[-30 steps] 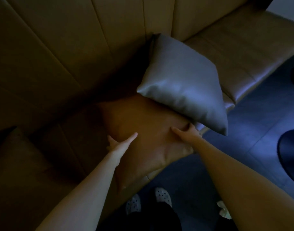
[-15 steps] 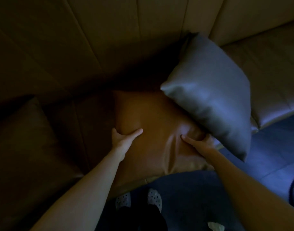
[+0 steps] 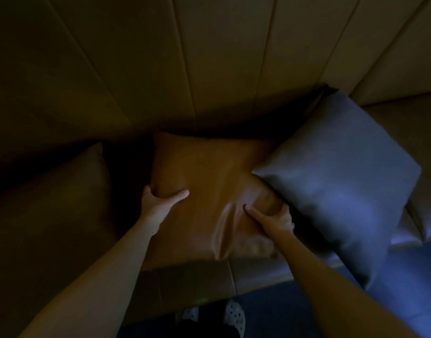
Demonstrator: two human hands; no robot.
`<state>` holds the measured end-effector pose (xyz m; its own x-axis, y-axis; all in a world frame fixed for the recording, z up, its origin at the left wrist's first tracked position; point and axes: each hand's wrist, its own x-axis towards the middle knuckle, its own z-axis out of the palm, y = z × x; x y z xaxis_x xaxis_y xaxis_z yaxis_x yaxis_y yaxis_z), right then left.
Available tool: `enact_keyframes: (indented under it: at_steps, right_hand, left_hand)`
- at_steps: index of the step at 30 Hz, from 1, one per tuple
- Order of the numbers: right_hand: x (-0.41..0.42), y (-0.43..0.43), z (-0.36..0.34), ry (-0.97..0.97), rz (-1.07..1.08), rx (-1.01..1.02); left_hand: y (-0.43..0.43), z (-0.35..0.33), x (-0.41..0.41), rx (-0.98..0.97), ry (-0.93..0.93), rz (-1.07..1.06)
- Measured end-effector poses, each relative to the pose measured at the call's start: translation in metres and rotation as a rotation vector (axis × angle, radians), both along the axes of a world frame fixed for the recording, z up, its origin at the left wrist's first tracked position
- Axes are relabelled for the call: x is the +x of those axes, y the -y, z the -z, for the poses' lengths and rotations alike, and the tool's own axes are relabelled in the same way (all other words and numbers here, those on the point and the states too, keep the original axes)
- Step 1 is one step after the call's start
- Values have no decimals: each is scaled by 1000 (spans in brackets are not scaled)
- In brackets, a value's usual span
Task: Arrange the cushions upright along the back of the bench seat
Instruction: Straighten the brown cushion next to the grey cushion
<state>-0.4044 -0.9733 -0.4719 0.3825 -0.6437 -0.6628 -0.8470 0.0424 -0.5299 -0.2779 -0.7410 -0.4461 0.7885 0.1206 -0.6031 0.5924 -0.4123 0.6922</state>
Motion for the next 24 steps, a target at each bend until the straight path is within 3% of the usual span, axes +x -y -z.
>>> enact_keyframes:
  at_steps: [16,20,24]
  right_hand:
    - [38,-13,3,-104,-30,-16]
    - [34,-18,-15,-81,4,-30]
    - [23,-18,-42,-43,76,-52]
  left_hand:
    - [-22,26,42,-39,-178,58]
    - [-8,6,29,154,-44,82]
    - [18,-22,9,368,174,279]
